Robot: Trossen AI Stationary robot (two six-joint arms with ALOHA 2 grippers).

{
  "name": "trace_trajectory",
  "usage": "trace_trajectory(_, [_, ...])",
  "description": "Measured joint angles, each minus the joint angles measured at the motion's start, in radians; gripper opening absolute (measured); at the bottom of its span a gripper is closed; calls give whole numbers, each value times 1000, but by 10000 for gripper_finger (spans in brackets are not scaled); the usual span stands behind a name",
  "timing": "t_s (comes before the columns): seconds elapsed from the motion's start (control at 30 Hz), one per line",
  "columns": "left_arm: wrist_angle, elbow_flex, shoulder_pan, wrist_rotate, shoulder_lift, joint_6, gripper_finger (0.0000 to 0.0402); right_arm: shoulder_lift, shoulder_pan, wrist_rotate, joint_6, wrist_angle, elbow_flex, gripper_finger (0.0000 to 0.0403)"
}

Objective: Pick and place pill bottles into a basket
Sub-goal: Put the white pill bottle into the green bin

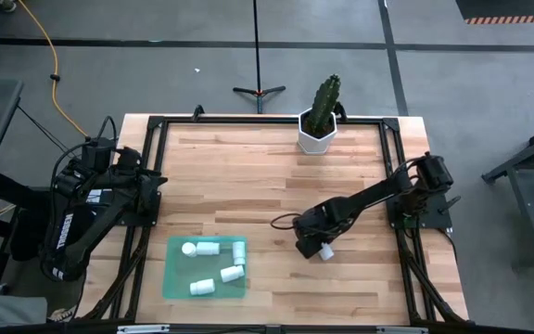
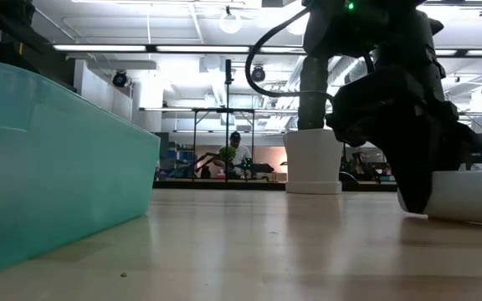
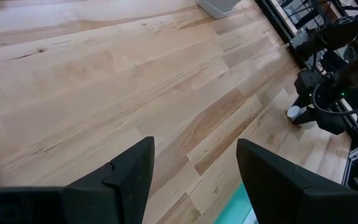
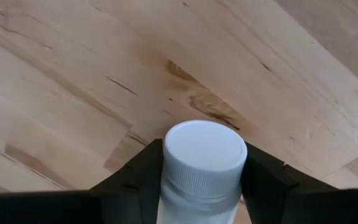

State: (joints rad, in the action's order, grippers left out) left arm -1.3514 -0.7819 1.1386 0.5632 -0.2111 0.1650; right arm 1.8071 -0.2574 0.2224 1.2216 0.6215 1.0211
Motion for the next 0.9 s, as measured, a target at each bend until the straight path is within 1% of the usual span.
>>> trace_trajectory(0.1, [0,0,0,0,0,0,262,5,-1,-15,-32,2,26,162])
trace_trajectory(0.27, [0,0,0,0,0,0,262,8,-3,-82,-102,-23,108,162])
trace_trajectory(0.43, [0,0,0,0,0,0,262,7,-23,-191,-195,-76,209,160])
trace_trajectory(0.5, [0,0,0,0,0,0,262,7,-39,-265,-254,-116,253,145])
trace_trajectory(0.7, [1,0,0,0,0,0,262,7,-75,-475,-432,-287,334,145])
trace_trajectory(0.83, [1,0,0,0,0,0,262,34,-86,-556,-548,-397,369,145])
trace_trajectory(0.9, [1,0,0,0,0,0,262,66,-86,-557,-597,-457,386,145])
